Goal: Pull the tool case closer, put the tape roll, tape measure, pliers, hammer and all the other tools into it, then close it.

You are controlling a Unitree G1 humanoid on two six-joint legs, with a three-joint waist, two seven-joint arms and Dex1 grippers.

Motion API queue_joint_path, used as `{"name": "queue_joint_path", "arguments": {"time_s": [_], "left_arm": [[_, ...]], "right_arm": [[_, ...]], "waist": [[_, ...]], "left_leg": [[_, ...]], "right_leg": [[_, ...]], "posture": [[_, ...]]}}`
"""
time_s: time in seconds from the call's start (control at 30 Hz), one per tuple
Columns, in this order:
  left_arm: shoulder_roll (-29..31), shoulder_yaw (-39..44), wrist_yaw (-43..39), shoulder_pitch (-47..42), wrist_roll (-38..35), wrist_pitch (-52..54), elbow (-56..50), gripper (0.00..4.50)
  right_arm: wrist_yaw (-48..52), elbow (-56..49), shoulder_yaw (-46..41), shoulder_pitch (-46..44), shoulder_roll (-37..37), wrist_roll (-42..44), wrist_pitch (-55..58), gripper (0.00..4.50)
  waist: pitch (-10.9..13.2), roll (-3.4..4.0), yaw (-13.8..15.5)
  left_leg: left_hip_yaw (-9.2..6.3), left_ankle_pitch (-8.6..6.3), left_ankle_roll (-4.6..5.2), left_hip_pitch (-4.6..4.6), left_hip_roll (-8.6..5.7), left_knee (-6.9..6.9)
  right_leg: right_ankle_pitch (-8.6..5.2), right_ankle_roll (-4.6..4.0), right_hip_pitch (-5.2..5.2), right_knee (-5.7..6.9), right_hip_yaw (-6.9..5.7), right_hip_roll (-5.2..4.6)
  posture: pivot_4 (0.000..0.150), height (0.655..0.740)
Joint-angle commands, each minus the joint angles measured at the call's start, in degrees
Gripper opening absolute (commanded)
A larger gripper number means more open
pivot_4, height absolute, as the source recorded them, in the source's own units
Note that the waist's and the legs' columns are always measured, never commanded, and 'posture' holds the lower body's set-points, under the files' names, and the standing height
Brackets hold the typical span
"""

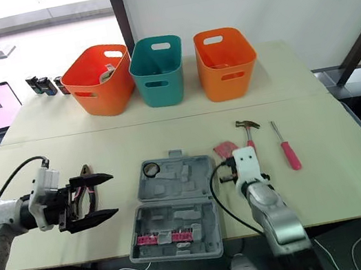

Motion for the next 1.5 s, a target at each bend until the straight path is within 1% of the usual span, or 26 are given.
{"name": "queue_joint_path", "arguments": {"time_s": [0.03, 0.27, 0.47, 0.57, 0.7, 0.87, 0.9, 0.97, 1.0, 1.1, 1.17, 1.2, 1.3, 1.4, 1.43, 1.5], "left_arm": [[0.0, 0.1, -1.0, -0.3, 0.4, -1.6, 0.3, 4.5], [-0.7, -1.1, -2.6, -0.8, 0.7, -2.7, 1.7, 4.5], [-1.3, -2.3, -3.6, -2.4, 0.9, -3.0, 3.3, 4.5], [-1.7, -2.7, -4.0, -3.0, 1.2, -3.3, 4.1, 4.5], [-2.5, -3.6, -4.5, -4.5, 1.9, -3.6, 5.3, 4.5], [-2.8, -4.3, -5.3, -5.4, 2.3, -3.9, 6.2, 4.5], [-2.8, -4.3, -5.4, -5.6, 2.3, -4.0, 6.4, 4.5], [-2.8, -4.3, -5.4, -5.7, 2.3, -3.9, 6.5, 4.5], [-2.8, -4.2, -5.4, -5.7, 2.3, -3.9, 6.4, 4.5], [-2.6, -4.1, -5.5, -5.3, 2.2, -3.8, 6.1, 4.5], [-2.5, -4.0, -5.7, -4.8, 2.1, -3.7, 5.8, 4.5], [-2.4, -3.9, -5.7, -4.8, 2.1, -3.7, 5.8, 4.5], [-2.3, -3.7, -5.6, -4.7, 2.1, -3.6, 5.7, 4.5], [-2.3, -3.6, -5.4, -4.6, 2.1, -3.6, 5.5, 4.5], [-2.3, -3.6, -5.3, -4.5, 2.1, -3.5, 5.3, 4.5], [-2.4, -3.5, -4.9, -4.4, 1.9, -3.2, 4.9, 4.5]], "right_arm": [[2.6, -10.1, 1.8, 6.2, -1.5, 1.1, 3.6, 0.04], [4.1, -25.8, 1.7, 21.2, -4.0, 2.5, 11.4, 0.04], [3.5, -34.3, 1.2, 29.5, -3.8, 3.5, 15.6, 0.04], [3.2, -36.0, 1.4, 30.9, -3.6, 3.4, 16.5, 0.04], [3.5, -37.0, 3.0, 31.3, -4.2, 3.3, 17.0, 0.04], [4.1, -36.7, 2.7, 31.0, -4.9, 3.3, 17.4, 0.04], [4.2, -36.6, 2.3, 30.8, -4.9, 3.4, 17.4, 0.3], [4.4, -36.7, 0.8, 30.4, -4.6, 4.0, 17.1, 0.95], [4.5, -36.8, 0.0, 30.2, -4.3, 4.4, 16.8, 1.36], [5.8, -38.5, -2.7, 29.9, -3.3, 7.1, 17.1, 2.99], [6.7, -40.1, -4.0, 29.7, -3.4, 8.6, 17.4, 4.01], [7.1, -41.0, -4.9, 29.4, -3.4, 9.4, 17.9, 4.45], [9.0, -43.2, -8.4, 27.6, -4.4, 12.6, 19.7, 4.45], [13.5, -44.4, -13.1, 23.7, -8.1, 17.1, 21.8, 4.45], [16.3, -43.7, -15.3, 21.8, -10.6, 19.2, 22.0, 4.45], [24.9, -38.9, -19.8, 17.2, -18.6, 23.0, 20.4, 4.45]], "waist": [[0.0, 0.0, 0.0], [0.0, -0.02, 0.3], [0.0, -0.04, 0.2], [0.0, -0.04, 0.5], [0.0, -0.05, 0.8], [0.0, -0.05, 1.3], [0.0, -0.05, 1.4], [0.0, -0.05, 1.6], [0.0, -0.06, 1.6], [0.0, -0.06, 1.7], [0.0, -0.05, 1.7], [0.0, -0.05, 1.7], [0.0, -0.06, 1.6], [0.0, -0.05, 1.6], [0.0, -0.06, 1.6], [0.0, -0.03, 1.5]], "left_leg": [[0.0, 0.0, 0.0, 0.0, 0.0, 0.01], [0.0, -0.01, -0.02, -0.02, 0.0, 0.05], [0.0, -0.01, -0.02, -0.06, 0.0, 0.08], [0.0, -0.01, -0.02, -0.12, 0.0, 0.03], [0.0, -0.01, 0.0, -0.56, 0.0, 0.08], [0.0, -0.01, 0.0, -0.58, 0.0, 0.08], [0.0, -0.01, 0.0, -0.58, 0.0, 0.09], [0.0, -0.01, 0.0, -0.58, 0.0, 0.1], [0.0, 0.0, 0.0, -0.58, 0.0, 0.11], [0.0, 0.01, -0.01, -0.58, 0.0, 0.15], [0.0, 0.02, -0.02, -0.58, 0.0, 0.15], [0.0, 0.02, -0.02, -0.58, 0.0, 0.15], [0.0, 0.02, -0.02, -0.58, 0.0, 0.16], [0.0, 0.03, -0.02, -0.57, 0.0, 0.18], [0.0, 0.03, -0.02, -0.57, 0.0, 0.2], [0.0, 0.03, -0.02, -0.55, 0.0, 0.28]], "right_leg": [[0.0, 0.0, 0.0, 0.0, 0.0, 0.0], [0.02, -0.06, 0.0, -0.03, 0.01, -0.01], [0.04, -0.1, -0.08, -0.04, 0.01, -0.01], [0.02, -0.08, -0.12, -0.06, 0.01, -0.01], [0.03, -0.08, -0.5, -0.06, 0.01, -0.01], [0.03, -0.08, -0.57, -0.03, 0.01, 0.0], [0.03, -0.09, -0.58, -0.02, 0.01, 0.0], [0.03, -0.09, -0.57, -0.02, 0.01, 0.0], [0.04, -0.1, -0.57, -0.01, 0.01, 0.0], [0.07, -0.13, -0.56, -0.01, 0.01, 0.0], [0.07, -0.13, -0.56, 0.01, 0.01, 0.0], [0.07, -0.13, -0.56, 0.01, 0.01, 0.0], [0.08, -0.13, -0.55, 0.02, 0.01, 0.0], [0.08, -0.13, -0.54, 0.02, 0.01, 0.0], [0.09, -0.13, -0.52, 0.02, 0.01, 0.0], [0.1, -0.15, -0.46, 0.02, 0.02, 0.0]], "posture": [[0.15, 0.74], [0.15, 0.74], [0.15, 0.74], [0.15, 0.74], [0.15, 0.74], [0.15, 0.74], [0.15, 0.74], [0.15, 0.74], [0.15, 0.74], [0.15, 0.74], [0.15, 0.74], [0.15, 0.74], [0.15, 0.74], [0.15, 0.74], [0.15, 0.74], [0.15, 0.74]]}}
